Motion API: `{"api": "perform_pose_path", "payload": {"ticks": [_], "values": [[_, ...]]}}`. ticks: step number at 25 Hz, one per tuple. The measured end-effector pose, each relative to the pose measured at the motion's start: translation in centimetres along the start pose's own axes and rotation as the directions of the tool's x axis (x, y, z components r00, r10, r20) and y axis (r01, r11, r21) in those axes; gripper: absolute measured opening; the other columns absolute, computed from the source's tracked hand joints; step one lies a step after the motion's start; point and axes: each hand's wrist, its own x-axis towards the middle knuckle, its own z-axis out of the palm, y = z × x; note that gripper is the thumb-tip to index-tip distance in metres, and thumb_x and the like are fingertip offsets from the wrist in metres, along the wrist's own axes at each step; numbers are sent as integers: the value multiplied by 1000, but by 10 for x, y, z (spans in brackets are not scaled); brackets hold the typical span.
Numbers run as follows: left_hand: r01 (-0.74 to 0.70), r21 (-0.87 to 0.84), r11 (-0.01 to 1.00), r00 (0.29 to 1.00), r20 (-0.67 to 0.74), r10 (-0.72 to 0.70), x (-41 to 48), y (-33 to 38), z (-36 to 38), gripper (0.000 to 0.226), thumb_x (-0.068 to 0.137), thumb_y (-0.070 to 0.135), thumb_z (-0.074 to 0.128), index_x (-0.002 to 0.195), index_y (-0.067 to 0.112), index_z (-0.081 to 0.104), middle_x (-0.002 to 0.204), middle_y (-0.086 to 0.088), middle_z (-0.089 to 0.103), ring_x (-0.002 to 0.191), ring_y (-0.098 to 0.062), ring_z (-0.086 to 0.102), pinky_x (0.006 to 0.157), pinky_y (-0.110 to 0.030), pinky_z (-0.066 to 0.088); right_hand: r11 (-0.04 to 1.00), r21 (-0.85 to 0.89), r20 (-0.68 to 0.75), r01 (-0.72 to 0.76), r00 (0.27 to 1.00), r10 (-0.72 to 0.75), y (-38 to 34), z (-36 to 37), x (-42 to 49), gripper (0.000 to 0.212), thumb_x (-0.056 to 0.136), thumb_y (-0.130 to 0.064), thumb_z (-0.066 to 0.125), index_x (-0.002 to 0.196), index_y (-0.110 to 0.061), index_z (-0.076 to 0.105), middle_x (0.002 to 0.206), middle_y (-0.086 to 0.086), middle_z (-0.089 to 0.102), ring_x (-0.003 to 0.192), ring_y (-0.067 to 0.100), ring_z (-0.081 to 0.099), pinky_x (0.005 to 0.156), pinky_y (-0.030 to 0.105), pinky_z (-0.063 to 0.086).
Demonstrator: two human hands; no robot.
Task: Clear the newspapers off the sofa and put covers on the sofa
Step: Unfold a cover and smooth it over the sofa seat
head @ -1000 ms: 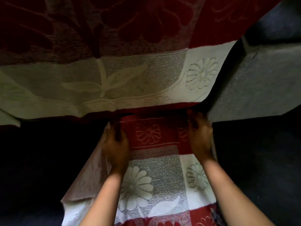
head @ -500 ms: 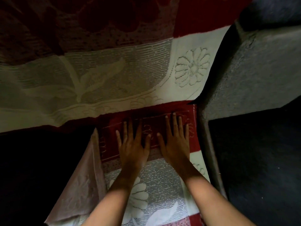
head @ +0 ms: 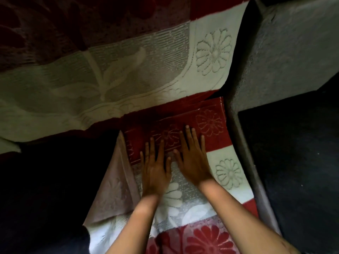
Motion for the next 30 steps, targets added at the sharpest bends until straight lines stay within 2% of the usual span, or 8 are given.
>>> {"api": "perform_pose_path", "payload": {"ticks": [7, 11, 13, 16, 21, 23, 26, 30], "values": [[-220, -6, 976, 969, 114, 219, -37, -57, -21, 53, 82, 29, 38, 124, 2, 55, 135, -27, 47, 123, -41, 48, 106, -42, 34, 989, -43, -42, -145, 989, 143, -52, 25, -78, 55, 93, -32, 33, 136, 0, 42, 146, 21, 35, 138, 31, 28, 112, 48, 18], [-385, 5, 923, 913, 151, 380, -84, -118, -48, 52, 80, 32, 43, 122, 4, 56, 134, -23, 49, 127, -39, 45, 113, -39, 23, 951, 1, -76, -309, 948, 309, -105, 40, -148, 54, 96, -33, 26, 135, 1, 42, 146, 23, 35, 136, 35, 32, 113, 49, 21], [-440, 20, 898, 883, 190, 428, -110, -148, -58, 54, 81, 37, 46, 124, 6, 54, 135, -22, 49, 129, -36, 43, 111, -43, 28, 920, 48, -71, -389, 917, 392, -140, 50, -184, 54, 98, -36, 20, 135, -3, 44, 146, 21, 34, 137, 33, 31, 114, 46, 20], [-459, -6, 889, 866, 220, 448, -140, -176, -66, 51, 77, 30, 49, 123, 6, 53, 133, -22, 50, 126, -33, 44, 101, -46, 43, 893, 107, -52, -437, 895, 443, -185, 67, -227, 51, 88, -29, 33, 132, -7, 48, 147, 21, 34, 136, 32, 31, 113, 43, 23], [-216, -156, 964, 955, 172, 242, -191, -193, -79, 41, 78, 8, 63, 119, 9, 58, 125, -17, 50, 112, -32, 49, 94, -37, 43, 861, 192, -127, -471, 858, 497, -238, 86, -288, 36, 88, -22, 39, 108, -9, 65, 130, 18, 51, 117, 33, 53, 94, 43, 49], [31, -298, 954, 986, 168, 20, -205, -191, -88, 35, 82, 8, 60, 117, 9, 57, 113, -10, 49, 101, -23, 50, 86, -28, 41, 870, 229, -179, -437, 860, 479, -246, 88, -303, 24, 87, -15, 49, 104, -11, 66, 120, 13, 54, 104, 29, 56, 83, 41, 54], [504, -528, 684, 863, 275, -423, -227, -189, -91, 25, 83, 13, 63, 108, 9, 58, 83, 1, 58, 82, -19, 60, 80, -28, 46, 873, 240, -215, -425, 854, 474, -257, 94, -329, 20, 78, -5, 68, 97, -11, 67, 103, 7, 56, 90, 22, 54, 75, 36, 53], [671, -625, 398, 734, 487, -473, -238, -184, -85, 16, 81, 15, 70, 91, 5, 63, 68, -5, 62, 60, -14, 59, 70, -28, 54, 860, 324, -269, -395, 833, 484, -274, 95, -349, 13, 82, -11, 59, 92, -10, 67, 91, 3, 56, 80, 18, 57, 73, 28, 49]]}}
